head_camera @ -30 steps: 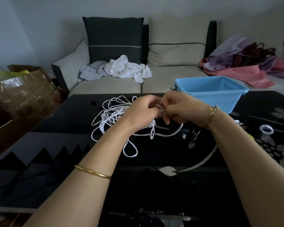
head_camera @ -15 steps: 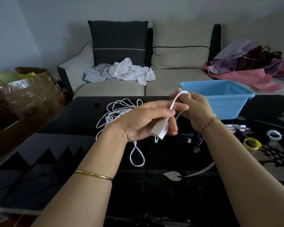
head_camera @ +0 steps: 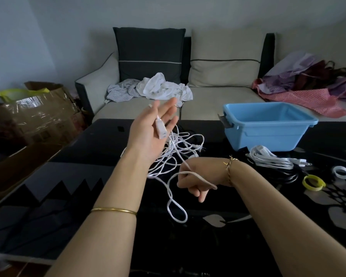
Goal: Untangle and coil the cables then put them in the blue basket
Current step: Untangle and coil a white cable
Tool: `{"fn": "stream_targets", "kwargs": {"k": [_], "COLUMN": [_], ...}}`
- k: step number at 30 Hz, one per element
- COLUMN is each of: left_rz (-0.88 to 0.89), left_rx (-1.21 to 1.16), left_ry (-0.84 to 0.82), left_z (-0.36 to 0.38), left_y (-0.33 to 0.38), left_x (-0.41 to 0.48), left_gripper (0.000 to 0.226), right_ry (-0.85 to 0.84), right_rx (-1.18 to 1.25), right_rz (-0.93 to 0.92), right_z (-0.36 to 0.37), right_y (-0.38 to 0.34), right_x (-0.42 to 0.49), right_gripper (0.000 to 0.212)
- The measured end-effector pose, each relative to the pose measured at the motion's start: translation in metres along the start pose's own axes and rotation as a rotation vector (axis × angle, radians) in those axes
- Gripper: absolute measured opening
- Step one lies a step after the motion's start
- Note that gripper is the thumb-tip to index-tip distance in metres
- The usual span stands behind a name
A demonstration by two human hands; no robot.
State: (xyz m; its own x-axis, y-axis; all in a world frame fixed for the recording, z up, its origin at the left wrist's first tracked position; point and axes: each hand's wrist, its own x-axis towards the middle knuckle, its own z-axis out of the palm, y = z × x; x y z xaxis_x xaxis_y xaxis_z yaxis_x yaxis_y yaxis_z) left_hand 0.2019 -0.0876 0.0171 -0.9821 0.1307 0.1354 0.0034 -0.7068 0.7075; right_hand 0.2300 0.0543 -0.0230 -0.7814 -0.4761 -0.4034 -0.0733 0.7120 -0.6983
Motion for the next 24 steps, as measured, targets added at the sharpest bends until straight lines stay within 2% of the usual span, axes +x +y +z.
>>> {"fn": "stream_targets", "kwargs": {"k": [2,5,7,9,10,13,15,17,20,22,24], "left_rz": [0.058,0.112,0.119,0.138,0.151,0.199,0.242,0.297,0.334,0.278,0.199], "left_rx": [0.085,0.165,0.196,0.258,0.294,0.350,0.403,0.533,0.866,1.049,1.137], "left_ry": [0.014,0.046,0.066,0.073,0.072,0.090,0.114,0.089,-0.034,-0.130,-0.244], "left_z": [-0.007,-0.009,-0.006,-0.005,-0.007,-0.009,-0.010,-0.014,-0.016,-0.013,-0.008], "left_y": [-0.001,-0.001,-0.002,-0.006,-0.009,-0.015,-0.018,-0.020,-0.023,-0.025,-0.028], "left_x": [0.005,0.006,0.003,0.002,0.003,0.009,0.012,0.012,0.005,0.001,-0.002], "left_gripper": [0.031,0.043,0.050,0.034,0.026,0.021,0.020,0.019,0.029,0.035,0.037], "right_ry": [0.085,0.315,0.475,0.567,0.555,0.391,0.285,0.274,0.511,0.644,0.721], "right_rx": [0.040,0.101,0.237,0.501,0.706,1.369,1.507,1.279,0.699,0.525,0.458], "right_rz": [0.036,0.089,0.083,0.061,0.038,-0.033,-0.032,-0.031,-0.058,-0.093,-0.119], "right_z": [-0.004,-0.012,-0.017,-0.019,-0.019,-0.022,-0.023,-0.023,-0.025,-0.028,-0.032], "right_y": [0.000,0.008,0.016,0.020,0.019,0.011,0.007,0.005,0.004,0.003,0.002], "right_x": [-0.004,-0.009,-0.011,-0.012,-0.012,-0.013,-0.017,-0.022,-0.028,-0.033,-0.037], "right_gripper": [0.024,0.012,0.010,0.009,0.009,0.013,0.016,0.015,0.008,0.010,0.013]}}
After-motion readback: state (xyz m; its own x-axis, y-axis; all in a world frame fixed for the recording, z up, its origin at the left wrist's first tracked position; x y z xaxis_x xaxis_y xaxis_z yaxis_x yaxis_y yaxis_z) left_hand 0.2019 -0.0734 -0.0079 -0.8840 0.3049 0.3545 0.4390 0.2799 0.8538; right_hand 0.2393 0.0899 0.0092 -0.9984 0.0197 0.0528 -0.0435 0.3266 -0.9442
